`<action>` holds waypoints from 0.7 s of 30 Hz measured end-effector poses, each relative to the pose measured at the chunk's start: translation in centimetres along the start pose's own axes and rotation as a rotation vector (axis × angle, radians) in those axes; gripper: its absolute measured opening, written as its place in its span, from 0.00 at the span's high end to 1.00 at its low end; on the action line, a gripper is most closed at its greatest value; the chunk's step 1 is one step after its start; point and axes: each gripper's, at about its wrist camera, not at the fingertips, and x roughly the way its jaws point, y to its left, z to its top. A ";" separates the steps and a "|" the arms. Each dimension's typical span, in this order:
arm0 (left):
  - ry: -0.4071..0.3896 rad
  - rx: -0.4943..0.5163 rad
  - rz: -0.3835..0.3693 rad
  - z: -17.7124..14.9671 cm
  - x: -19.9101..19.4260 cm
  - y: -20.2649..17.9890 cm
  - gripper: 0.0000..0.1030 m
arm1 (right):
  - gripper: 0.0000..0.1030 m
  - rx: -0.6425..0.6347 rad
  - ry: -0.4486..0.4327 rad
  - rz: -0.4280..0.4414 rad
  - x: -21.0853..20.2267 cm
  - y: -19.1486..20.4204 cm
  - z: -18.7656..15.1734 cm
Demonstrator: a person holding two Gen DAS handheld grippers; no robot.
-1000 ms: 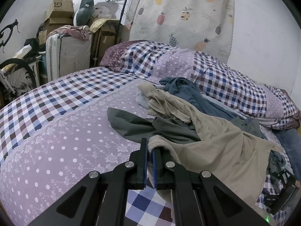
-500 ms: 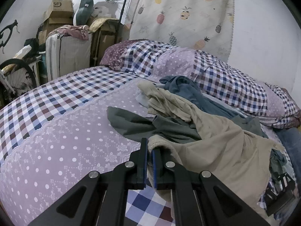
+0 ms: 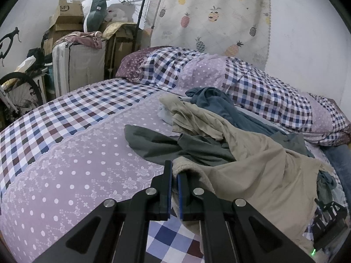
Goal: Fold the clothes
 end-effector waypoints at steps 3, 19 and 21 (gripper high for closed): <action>0.005 0.006 0.001 -0.1 0.1 -0.1 0.97 | 0.98 0.068 0.032 0.025 -0.2 -1.3 0.1; 0.016 0.063 -0.037 0.4 -1.1 -2.3 0.97 | 0.98 0.853 0.143 0.144 -5.1 -16.8 2.2; 0.004 0.070 -0.062 0.7 -1.9 -2.7 0.97 | 0.98 0.909 0.151 0.140 -6.0 -18.0 2.1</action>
